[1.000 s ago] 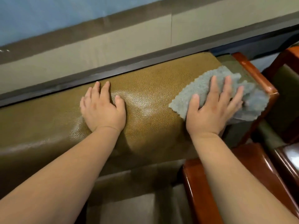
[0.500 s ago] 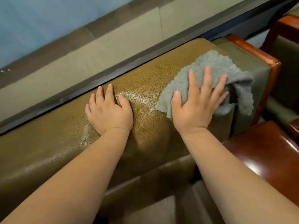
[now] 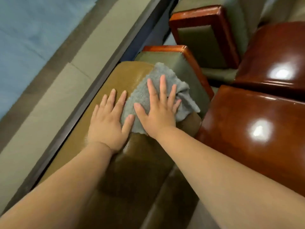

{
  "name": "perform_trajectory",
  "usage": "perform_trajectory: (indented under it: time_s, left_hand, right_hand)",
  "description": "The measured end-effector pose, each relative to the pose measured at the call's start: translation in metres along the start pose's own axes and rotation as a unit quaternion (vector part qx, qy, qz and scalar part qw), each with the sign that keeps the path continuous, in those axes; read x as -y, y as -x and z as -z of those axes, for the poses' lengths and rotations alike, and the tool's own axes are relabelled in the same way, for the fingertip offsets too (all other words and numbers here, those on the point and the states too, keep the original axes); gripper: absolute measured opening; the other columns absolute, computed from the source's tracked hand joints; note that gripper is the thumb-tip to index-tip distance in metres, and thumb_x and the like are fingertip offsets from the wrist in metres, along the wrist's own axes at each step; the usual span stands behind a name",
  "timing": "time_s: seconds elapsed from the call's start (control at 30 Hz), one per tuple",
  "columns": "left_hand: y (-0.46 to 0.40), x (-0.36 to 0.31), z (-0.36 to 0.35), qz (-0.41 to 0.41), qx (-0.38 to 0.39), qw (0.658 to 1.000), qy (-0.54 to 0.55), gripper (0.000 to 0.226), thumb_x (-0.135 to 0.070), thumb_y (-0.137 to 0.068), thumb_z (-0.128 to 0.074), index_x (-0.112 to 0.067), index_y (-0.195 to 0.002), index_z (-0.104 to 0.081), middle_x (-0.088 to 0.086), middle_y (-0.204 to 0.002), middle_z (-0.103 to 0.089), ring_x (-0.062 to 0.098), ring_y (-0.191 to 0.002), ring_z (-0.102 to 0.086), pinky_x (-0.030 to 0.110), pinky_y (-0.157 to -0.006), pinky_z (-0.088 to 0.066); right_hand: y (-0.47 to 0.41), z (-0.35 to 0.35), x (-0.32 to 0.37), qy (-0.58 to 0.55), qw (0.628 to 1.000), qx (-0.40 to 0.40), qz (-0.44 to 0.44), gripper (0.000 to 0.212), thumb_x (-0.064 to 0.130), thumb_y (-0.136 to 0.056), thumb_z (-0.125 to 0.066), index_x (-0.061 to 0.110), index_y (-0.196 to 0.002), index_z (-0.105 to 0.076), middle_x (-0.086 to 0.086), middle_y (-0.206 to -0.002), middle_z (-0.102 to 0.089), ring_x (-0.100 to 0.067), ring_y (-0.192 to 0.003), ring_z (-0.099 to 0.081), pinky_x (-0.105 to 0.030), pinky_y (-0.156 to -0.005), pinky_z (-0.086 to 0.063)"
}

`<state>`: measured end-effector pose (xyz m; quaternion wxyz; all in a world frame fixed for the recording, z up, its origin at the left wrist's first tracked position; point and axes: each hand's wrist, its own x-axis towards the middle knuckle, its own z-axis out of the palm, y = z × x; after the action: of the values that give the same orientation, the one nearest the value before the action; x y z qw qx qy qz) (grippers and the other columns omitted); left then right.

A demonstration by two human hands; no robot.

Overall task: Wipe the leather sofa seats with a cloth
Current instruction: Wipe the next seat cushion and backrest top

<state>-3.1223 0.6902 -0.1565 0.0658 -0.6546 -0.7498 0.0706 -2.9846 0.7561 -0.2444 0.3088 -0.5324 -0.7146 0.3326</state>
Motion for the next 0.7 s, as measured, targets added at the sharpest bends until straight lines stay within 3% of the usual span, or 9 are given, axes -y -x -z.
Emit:
perform_trajectory:
  time_s: [0.13, 0.27, 0.4, 0.53, 0.6, 0.7]
  left_hand:
    - [0.002, 0.01, -0.024, -0.025, -0.083, 0.996, 0.0, 0.077, -0.067, -0.101, -0.023, -0.03, -0.168, -0.018, 0.009, -0.174, -0.019, 0.033, -0.16, -0.019, 0.054, -0.129, -0.019]
    - [-0.001, 0.014, -0.025, -0.057, -0.121, 0.991, 0.028, 0.076, -0.064, -0.103, -0.023, -0.023, -0.167, -0.027, 0.014, -0.171, -0.027, 0.038, -0.157, -0.026, 0.058, -0.125, -0.025]
    - [-0.001, 0.015, -0.031, -0.057, -0.14, 0.988, 0.036, 0.072, -0.059, -0.103, -0.027, -0.024, -0.166, -0.03, 0.012, -0.171, -0.029, 0.037, -0.157, -0.027, 0.057, -0.125, -0.026]
    - [-0.002, 0.017, -0.036, -0.063, -0.157, 0.985, 0.036, 0.07, -0.054, -0.102, -0.032, -0.024, -0.165, -0.031, 0.014, -0.17, -0.031, 0.038, -0.156, -0.03, 0.056, -0.126, -0.025]
    - [-0.002, 0.017, -0.035, -0.061, -0.165, 0.984, 0.038, 0.07, -0.052, -0.101, -0.035, -0.023, -0.165, -0.032, 0.015, -0.169, -0.032, 0.039, -0.155, -0.031, 0.055, -0.126, -0.025]
    - [-0.002, 0.014, -0.036, -0.064, -0.165, 0.984, 0.036, 0.07, -0.05, -0.101, -0.036, -0.021, -0.165, -0.032, 0.018, -0.168, -0.032, 0.042, -0.154, -0.032, 0.054, -0.127, -0.024]
  right_hand:
    - [0.045, -0.045, -0.017, -0.048, 0.995, -0.075, -0.046, 0.081, 0.067, -0.098, -0.028, 0.035, -0.165, 0.004, 0.001, -0.173, 0.017, -0.035, -0.157, 0.021, -0.073, -0.12, -0.001]
    - [0.085, -0.073, -0.028, -0.065, 0.993, -0.046, -0.089, 0.082, 0.071, -0.098, -0.015, 0.029, -0.166, 0.006, -0.005, -0.173, 0.016, -0.038, -0.157, 0.019, -0.073, -0.119, -0.006]
    - [0.016, -0.038, -0.033, -0.059, 0.989, -0.078, -0.109, 0.079, 0.077, -0.094, -0.005, 0.039, -0.161, 0.012, 0.001, -0.174, 0.009, -0.039, -0.158, 0.014, -0.072, -0.12, -0.007]
    - [-0.04, -0.013, -0.031, -0.06, 0.988, -0.142, -0.032, 0.075, 0.071, -0.099, -0.018, 0.038, -0.165, -0.007, 0.005, -0.173, -0.009, -0.032, -0.16, 0.0, -0.061, -0.125, -0.012]
    - [-0.023, -0.026, -0.043, -0.072, 0.984, -0.163, -0.03, 0.072, 0.065, -0.101, -0.021, 0.035, -0.166, -0.01, 0.007, -0.174, -0.007, -0.026, -0.16, 0.001, -0.058, -0.126, -0.01]
    - [0.021, -0.055, -0.076, -0.103, 0.981, -0.113, -0.118, 0.074, 0.065, -0.099, -0.014, 0.036, -0.165, 0.005, 0.01, -0.173, 0.011, -0.021, -0.159, 0.016, -0.059, -0.127, -0.002]
